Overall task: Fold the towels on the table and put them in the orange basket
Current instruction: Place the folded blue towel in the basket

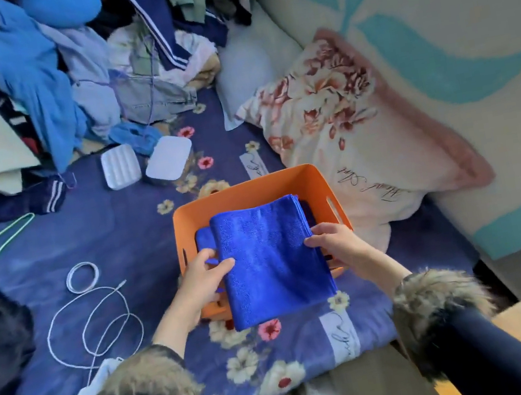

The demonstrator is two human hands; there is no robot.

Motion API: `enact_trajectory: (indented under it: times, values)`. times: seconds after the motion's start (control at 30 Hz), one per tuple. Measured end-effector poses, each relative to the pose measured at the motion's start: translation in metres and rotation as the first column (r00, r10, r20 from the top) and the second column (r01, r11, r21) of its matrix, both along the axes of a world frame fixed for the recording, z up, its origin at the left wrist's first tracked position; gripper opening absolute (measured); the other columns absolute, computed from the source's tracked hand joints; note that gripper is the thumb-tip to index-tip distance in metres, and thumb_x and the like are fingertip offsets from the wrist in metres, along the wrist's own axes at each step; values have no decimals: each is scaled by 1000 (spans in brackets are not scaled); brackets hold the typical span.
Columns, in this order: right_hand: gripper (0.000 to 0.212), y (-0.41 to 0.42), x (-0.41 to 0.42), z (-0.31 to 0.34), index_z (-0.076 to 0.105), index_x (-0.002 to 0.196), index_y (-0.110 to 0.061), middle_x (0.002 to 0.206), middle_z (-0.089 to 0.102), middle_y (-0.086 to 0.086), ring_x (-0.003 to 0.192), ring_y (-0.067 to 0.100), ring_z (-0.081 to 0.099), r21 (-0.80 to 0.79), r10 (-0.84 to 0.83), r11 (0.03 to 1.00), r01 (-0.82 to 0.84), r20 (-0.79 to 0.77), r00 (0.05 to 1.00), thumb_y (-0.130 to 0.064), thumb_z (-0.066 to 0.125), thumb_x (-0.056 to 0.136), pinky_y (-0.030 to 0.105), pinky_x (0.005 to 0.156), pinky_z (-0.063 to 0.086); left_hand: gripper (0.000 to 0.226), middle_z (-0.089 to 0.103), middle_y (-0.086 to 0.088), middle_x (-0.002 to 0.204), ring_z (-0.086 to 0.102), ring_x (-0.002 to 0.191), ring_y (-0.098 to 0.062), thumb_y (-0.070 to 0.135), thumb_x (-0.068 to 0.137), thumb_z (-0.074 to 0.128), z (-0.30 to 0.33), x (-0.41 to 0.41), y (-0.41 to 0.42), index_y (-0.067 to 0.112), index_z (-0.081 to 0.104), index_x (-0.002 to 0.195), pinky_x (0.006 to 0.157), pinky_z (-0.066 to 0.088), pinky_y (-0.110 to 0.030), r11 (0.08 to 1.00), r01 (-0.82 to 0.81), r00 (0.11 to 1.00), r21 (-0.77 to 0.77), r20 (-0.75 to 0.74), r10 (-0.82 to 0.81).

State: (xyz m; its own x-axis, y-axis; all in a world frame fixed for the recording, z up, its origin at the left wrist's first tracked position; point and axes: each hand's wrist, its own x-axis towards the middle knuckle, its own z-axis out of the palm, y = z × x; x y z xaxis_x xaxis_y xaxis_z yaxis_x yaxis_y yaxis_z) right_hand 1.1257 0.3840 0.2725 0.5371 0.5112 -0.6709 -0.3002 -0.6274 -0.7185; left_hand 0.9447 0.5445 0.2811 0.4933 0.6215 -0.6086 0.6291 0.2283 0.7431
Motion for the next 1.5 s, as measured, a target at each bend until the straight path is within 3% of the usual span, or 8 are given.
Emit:
enact_trajectory:
  times: [0.27, 0.63, 0.83, 1.17, 1.23, 1.33, 1.43, 1.5]
  values:
    - [16, 55, 68, -69, 58, 103, -15, 91, 58, 6, 82, 21, 55, -206, 80, 976, -73, 24, 997, -15, 57, 87, 38, 74, 51, 15, 59, -16, 105, 61, 86, -24, 22, 88, 62, -85, 76, 29, 18, 48, 90, 63, 53, -32, 990, -90, 988, -106, -136, 76]
    - [7, 86, 98, -151, 49, 92, -3, 89, 52, 11, 87, 34, 53, -443, 267, 885, -144, 229, 936, -6, 48, 86, 30, 66, 35, 17, 64, -9, 83, 61, 86, -30, 26, 86, 58, -186, 145, 31, 15, 48, 95, 74, 54, -46, 996, 84, 959, -16, -270, -85]
    - [37, 89, 101, -164, 43, 129, -4, 126, 53, 21, 113, 40, 51, -537, 252, 837, -102, 214, 944, -9, 44, 93, 37, 86, 44, 19, 63, -10, 89, 56, 92, -29, 21, 91, 54, -212, 160, 24, 7, 49, 104, 67, 38, -33, 994, 101, 948, 35, -306, -86]
    - [37, 87, 92, -165, 38, 130, -4, 124, 55, 21, 111, 37, 55, -606, 312, 794, -37, 355, 881, -7, 42, 93, 36, 86, 43, 19, 60, -5, 96, 56, 95, -30, 20, 90, 57, -214, 156, 26, 12, 47, 103, 73, 43, -38, 978, 165, 954, 125, -271, -126]
    - [42, 85, 91, -168, 35, 135, -5, 128, 51, 19, 113, 35, 53, -625, 380, 780, -31, 435, 816, -12, 43, 95, 35, 89, 42, 34, 54, -8, 113, 53, 101, -31, 20, 88, 59, -211, 148, 25, 13, 45, 119, 76, 46, -43, 899, 312, 923, 309, -323, -209]
    - [60, 75, 81, -177, 29, 143, -8, 143, 36, 17, 123, 35, 45, -597, 546, 780, -189, 502, 671, -9, 53, 88, 40, 95, 41, 68, 49, -13, 128, 51, 113, -36, 29, 75, 74, -214, 126, 24, 19, 40, 133, 86, 46, -51, 575, 601, 797, 556, -476, -372]
    - [78, 70, 73, -193, 36, 142, -11, 148, 32, 18, 133, 37, 36, -651, 735, 670, -357, 511, 446, -14, 73, 73, 46, 94, 47, 91, 30, -14, 150, 27, 136, -40, 57, 64, 71, -225, 105, 24, 34, 32, 142, 92, 26, -74, 391, 777, 629, 493, -631, -454]
    - [87, 72, 74, -201, 14, 150, -18, 157, 8, 15, 144, 34, 10, -710, 848, 525, -469, 391, 357, -30, 67, 82, 47, 113, 25, 94, 19, -12, 155, 12, 140, -39, 68, 63, 64, -230, 100, 26, 40, 24, 143, 89, 21, -79, 376, 805, 592, 459, -651, -474]
